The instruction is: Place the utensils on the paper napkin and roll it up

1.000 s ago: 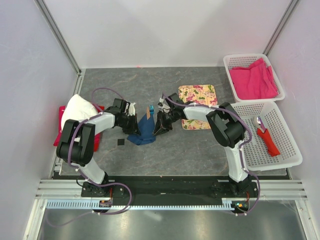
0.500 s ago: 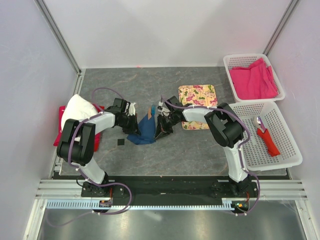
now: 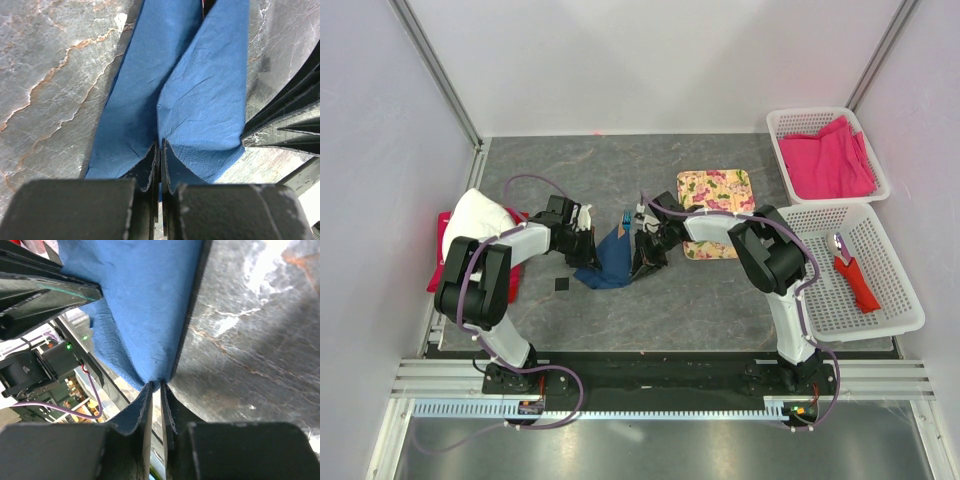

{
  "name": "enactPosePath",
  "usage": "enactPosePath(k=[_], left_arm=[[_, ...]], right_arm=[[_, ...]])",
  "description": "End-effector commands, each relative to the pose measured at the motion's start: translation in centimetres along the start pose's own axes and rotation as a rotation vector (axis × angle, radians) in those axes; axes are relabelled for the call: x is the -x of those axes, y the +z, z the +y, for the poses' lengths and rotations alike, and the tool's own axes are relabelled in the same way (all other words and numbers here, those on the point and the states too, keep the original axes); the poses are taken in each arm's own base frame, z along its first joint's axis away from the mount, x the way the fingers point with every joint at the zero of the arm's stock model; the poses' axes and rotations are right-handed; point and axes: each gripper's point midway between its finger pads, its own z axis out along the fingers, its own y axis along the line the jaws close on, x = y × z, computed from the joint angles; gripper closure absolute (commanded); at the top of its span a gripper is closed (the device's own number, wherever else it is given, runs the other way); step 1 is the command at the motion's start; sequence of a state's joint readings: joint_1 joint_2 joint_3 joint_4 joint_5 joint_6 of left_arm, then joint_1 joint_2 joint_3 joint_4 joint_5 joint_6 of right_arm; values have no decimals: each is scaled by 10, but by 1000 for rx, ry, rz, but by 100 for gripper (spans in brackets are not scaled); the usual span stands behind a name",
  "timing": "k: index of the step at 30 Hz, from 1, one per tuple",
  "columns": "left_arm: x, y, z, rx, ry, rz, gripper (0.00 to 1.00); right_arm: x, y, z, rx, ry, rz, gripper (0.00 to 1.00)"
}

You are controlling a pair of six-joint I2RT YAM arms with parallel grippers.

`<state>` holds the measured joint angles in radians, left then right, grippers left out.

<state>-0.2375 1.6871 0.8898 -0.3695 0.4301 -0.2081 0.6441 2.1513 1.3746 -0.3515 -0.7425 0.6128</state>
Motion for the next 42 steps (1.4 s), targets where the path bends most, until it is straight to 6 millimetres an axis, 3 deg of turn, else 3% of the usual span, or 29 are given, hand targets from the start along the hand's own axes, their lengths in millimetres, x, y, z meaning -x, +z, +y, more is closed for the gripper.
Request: enactPosePath(k=[1,6,14,26,36,39,40,42], left_arm=[[8,1,4,13,46,-9,98],[8,0,5,18,46,-10,98],[8,0,5,17,49,-11,98],[10,0,5,14,56,-12,98],[13,-3,4,20,67,-25,98],[24,-19,-10,-56,88,-97,91],[28,-27,-15,-86,101,-132,80],[40,-50,-35,-163,172,-222,71]], right_arm=[[31,-27,46,51,-127,-102,82],[66,-32,62,51,-169,-190,82],[92,-15,55,26,-141,-220,85],[79,21,18,-64,-126,-182,90],[73,28,-21,-247,-141,-190,94],[68,32,-29,-259,-129,-171,94],[66,34,-32,-264,-121,-164,94],[63,36,-36,-266,-108,-155,95]])
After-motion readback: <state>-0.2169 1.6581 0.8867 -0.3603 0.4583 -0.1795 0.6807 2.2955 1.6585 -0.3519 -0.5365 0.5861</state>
